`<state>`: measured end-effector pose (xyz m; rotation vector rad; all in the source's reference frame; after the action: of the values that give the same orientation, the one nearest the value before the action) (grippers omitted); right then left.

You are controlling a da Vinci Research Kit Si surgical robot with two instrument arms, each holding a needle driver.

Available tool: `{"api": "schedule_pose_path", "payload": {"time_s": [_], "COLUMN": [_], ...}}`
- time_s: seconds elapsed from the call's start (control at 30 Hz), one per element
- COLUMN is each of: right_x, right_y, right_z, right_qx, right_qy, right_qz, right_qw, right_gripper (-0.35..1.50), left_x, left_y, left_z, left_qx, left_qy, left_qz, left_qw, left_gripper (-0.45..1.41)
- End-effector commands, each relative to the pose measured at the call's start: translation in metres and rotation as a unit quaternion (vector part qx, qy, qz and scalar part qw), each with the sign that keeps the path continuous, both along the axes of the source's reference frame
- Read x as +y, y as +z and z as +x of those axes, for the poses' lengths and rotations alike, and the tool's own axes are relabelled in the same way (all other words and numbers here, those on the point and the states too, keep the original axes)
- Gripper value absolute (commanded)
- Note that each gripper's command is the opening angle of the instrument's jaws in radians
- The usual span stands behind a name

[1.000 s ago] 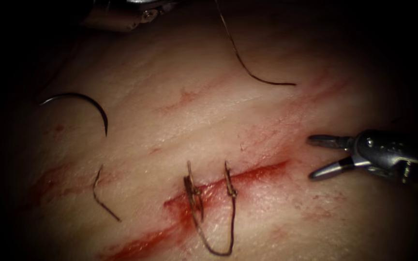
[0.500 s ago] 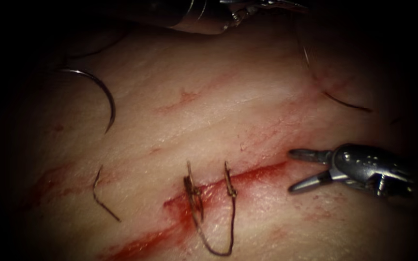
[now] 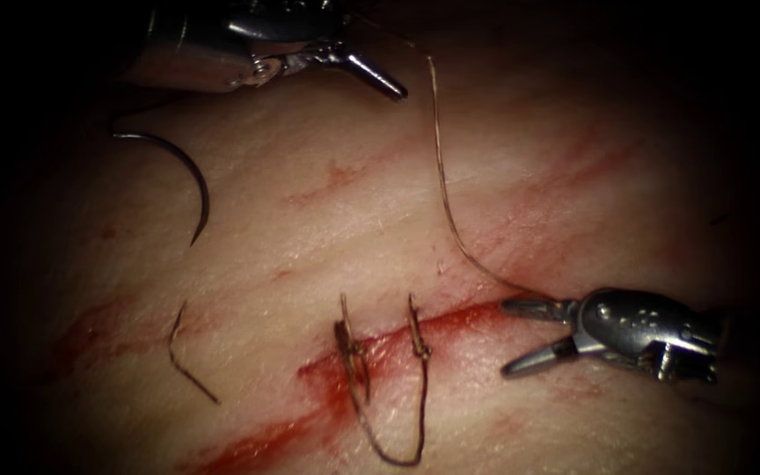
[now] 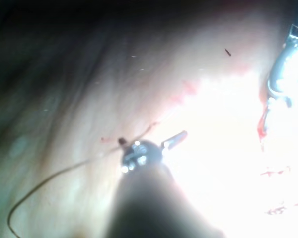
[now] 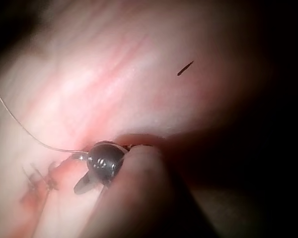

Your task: Wound Closure

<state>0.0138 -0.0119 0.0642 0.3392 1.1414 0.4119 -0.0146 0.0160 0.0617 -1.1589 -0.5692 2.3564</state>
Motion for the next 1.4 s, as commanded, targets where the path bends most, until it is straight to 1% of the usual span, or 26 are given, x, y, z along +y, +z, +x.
{"api": "schedule_pose_path", "payload": {"time_s": [0.03, 0.13, 0.27, 0.33, 0.47, 0.57, 0.73, 0.93, 0.97, 1.03, 1.13, 1.17, 1.23, 1.33, 1.4], "right_x": [-0.0005, -0.0005, -0.0005, -0.0006, -0.0006, -0.0002, 0.0018, 0.0052, 0.0059, 0.0067, 0.0068, 0.0065, 0.0059, 0.0048, 0.0043], "right_y": [0.0006, 0.0006, 0.0005, 0.0005, 0.0003, -0.0002, -0.0025, -0.0058, -0.0063, -0.0069, -0.0075, -0.0076, -0.0077, -0.0077, -0.0078], "right_z": [0.0008, 0.0009, 0.0013, 0.0014, 0.001, -0.0001, -0.0011, -0.0024, -0.0027, -0.0031, -0.0038, -0.004, -0.0042, -0.0044, -0.0043], "right_qx": [0.002, 0.004, 0.005, 0.006, 0.007, 0.008, 0.01, 0.018, 0.017, 0.017, 0.017, 0.018, 0.019, 0.021, 0.023], "right_qy": [-0.001, -0.003, -0.003, -0.005, -0.006, -0.01, -0.01, 0.018, 0.023, 0.026, 0.025, 0.023, 0.021, 0.019, 0.016], "right_qz": [0.001, 0.003, 0.004, 0.004, 0.005, 0.008, 0.022, 0.035, 0.038, 0.038, 0.037, 0.037, 0.035, 0.032, 0.032], "right_qw": [1.0, 1.0, 1.0, 1.0, 1.0, 1.0, 1.0, 0.999, 0.999, 0.999, 0.999, 0.999, 0.999, 0.999, 0.999], "right_gripper": [1.48, 1.48, 1.48, 1.48, 1.48, 1.46, 1.46, 1.46, 1.46, 1.46, 1.46, 1.46, 1.46, 1.46, 1.46], "left_x": [-0.0004, -0.0015, -0.0024, -0.0027, -0.0035, -0.005, -0.0081, -0.0129, -0.0139, -0.0149, -0.016, -0.0164, -0.0169, -0.0178, -0.0185], "left_y": [0.0004, 0.0001, 0.0003, 0.0004, 0.0002, -0.0001, 0.0006, 0.0017, 0.0018, 0.0018, 0.0015, 0.0013, 0.0009, 0.0004, 0.0], "left_z": [0.0, 0.0007, 0.0003, 0.0001, 0.0004, 0.0012, 0.0008, 0.0008, 0.0011, 0.0016, 0.0028, 0.0034, 0.0044, 0.0055, 0.0059], "left_qx": [0.008, 0.033, 0.058, 0.068, 0.07, 0.079, 0.095, 0.099, 0.095, 0.088, 0.063, 0.053, 0.033, -0.017, -0.063], "left_qy": [0.009, 0.02, 0.036, 0.042, 0.046, 0.065, 0.115, 0.166, 0.177, 0.183, 0.195, 0.193, 0.187, 0.163, 0.139], "left_qz": [-0.009, -0.035, -0.081, -0.088, -0.095, -0.101, -0.083, -0.07, -0.067, -0.066, -0.066, -0.063, -0.059, -0.045, -0.029], "left_qw": [1.0, 0.999, 0.994, 0.993, 0.992, 0.99, 0.985, 0.979, 0.977, 0.977, 0.976, 0.978, 0.98, 0.985, 0.988], "left_gripper": [1.24, 1.24, 1.24, 1.24, 1.23, 1.23, 1.21, 1.19, 1.18, 1.16, 1.14, 1.14, 1.08, 1.04, 1.04]}}
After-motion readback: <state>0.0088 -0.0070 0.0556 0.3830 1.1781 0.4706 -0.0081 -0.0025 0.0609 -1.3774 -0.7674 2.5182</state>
